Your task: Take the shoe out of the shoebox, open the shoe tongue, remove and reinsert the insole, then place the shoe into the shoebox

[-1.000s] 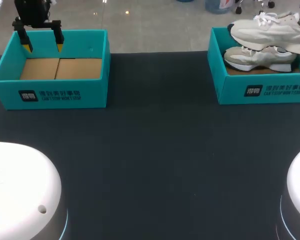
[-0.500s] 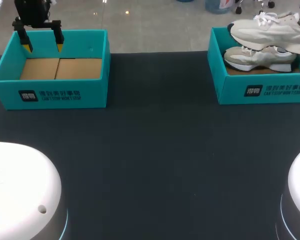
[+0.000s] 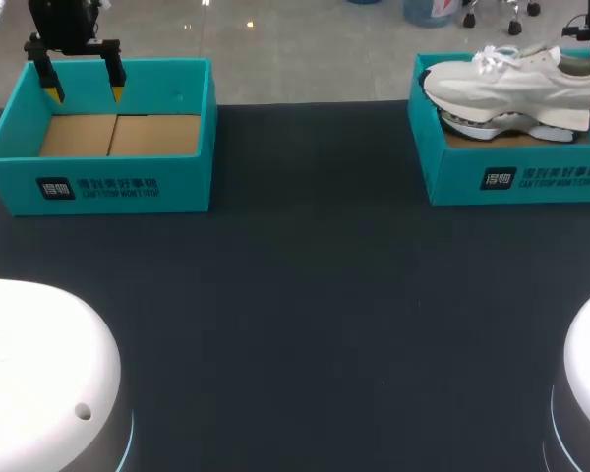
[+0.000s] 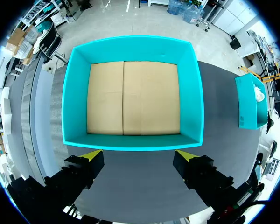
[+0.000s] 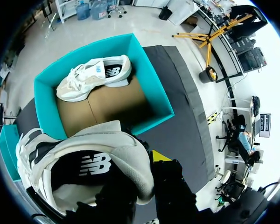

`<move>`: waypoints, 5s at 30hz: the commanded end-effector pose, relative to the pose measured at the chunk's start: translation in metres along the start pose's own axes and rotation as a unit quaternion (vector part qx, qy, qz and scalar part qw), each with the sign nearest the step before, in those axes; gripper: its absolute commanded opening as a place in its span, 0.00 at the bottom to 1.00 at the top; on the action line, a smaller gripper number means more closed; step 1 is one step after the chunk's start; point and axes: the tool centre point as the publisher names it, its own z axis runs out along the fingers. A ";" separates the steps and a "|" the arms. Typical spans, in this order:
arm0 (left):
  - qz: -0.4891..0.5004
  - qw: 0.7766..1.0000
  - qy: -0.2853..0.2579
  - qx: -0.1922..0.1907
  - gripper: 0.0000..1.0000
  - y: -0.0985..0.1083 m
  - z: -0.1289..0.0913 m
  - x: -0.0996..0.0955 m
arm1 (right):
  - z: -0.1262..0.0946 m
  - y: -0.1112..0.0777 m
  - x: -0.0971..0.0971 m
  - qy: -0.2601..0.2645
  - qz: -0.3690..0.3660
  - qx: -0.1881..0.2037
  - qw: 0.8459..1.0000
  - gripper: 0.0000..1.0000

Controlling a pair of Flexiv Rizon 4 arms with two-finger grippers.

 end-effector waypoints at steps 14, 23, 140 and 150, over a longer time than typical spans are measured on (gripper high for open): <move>0.000 1.000 0.000 0.000 1.00 0.000 0.000 0.000 | -0.011 -0.120 0.021 -0.024 -0.019 -0.041 0.999 0.00; 0.000 1.000 0.000 0.000 1.00 0.000 0.000 0.000 | -0.016 -0.184 0.046 -0.053 -0.048 -0.058 0.996 0.00; 0.000 1.000 0.000 0.000 1.00 0.000 0.000 0.000 | 0.127 -0.352 0.229 -0.072 -0.014 -0.039 0.997 0.00; 0.000 1.000 0.000 0.000 1.00 0.000 0.000 0.000 | 0.103 -0.361 0.220 -0.048 -0.028 -0.043 0.998 1.00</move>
